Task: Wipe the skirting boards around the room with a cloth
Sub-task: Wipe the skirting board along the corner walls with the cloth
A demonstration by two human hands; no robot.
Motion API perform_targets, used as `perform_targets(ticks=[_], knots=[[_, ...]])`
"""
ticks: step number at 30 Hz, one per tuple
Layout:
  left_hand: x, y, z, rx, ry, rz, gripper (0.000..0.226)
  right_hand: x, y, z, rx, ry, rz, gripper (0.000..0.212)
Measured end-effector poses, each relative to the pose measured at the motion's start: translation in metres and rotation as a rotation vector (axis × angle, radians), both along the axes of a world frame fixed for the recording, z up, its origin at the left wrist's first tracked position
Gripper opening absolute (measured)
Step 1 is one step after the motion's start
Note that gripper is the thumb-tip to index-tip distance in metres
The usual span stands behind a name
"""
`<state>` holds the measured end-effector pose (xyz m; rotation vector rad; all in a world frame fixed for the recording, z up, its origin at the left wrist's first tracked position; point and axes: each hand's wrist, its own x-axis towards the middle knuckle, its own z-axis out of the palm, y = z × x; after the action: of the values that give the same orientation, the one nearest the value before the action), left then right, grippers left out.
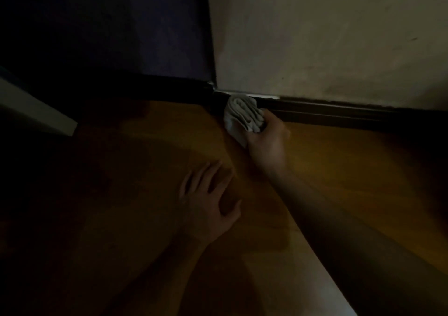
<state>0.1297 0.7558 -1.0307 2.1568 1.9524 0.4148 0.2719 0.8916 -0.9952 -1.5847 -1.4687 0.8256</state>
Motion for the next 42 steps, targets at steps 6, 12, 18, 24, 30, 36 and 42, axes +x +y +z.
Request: perform_targets(ticks=[6,12,18,24,30,36,42], knots=[[0.001,-0.002,-0.004,0.044,0.013,0.012,0.063,-0.003,0.002,-0.019,0.092,-0.192,-0.079,0.024],[0.001,-0.001,-0.005,0.059,0.059,-0.001,0.059,-0.022,0.004,-0.014,0.097,-0.194,-0.034,0.03],[0.003,-0.001,-0.006,0.091,0.083,-0.006,0.06,-0.01,-0.001,-0.013,0.092,-0.229,-0.091,0.022],[0.003,-0.002,-0.008,0.079,0.102,0.003,0.064,0.028,-0.002,-0.018,0.107,-0.281,-0.196,0.022],[0.002,-0.002,-0.002,0.039,0.12,-0.01,0.064,0.031,0.001,-0.019,0.088,-0.331,-0.183,0.019],[0.003,-0.002,-0.003,0.077,0.112,-0.004,0.063,0.041,-0.005,-0.019,0.132,-0.353,-0.223,0.019],[0.002,-0.003,-0.004,0.083,0.117,-0.012,0.065,0.043,-0.007,-0.013,0.159,-0.364,-0.238,0.021]])
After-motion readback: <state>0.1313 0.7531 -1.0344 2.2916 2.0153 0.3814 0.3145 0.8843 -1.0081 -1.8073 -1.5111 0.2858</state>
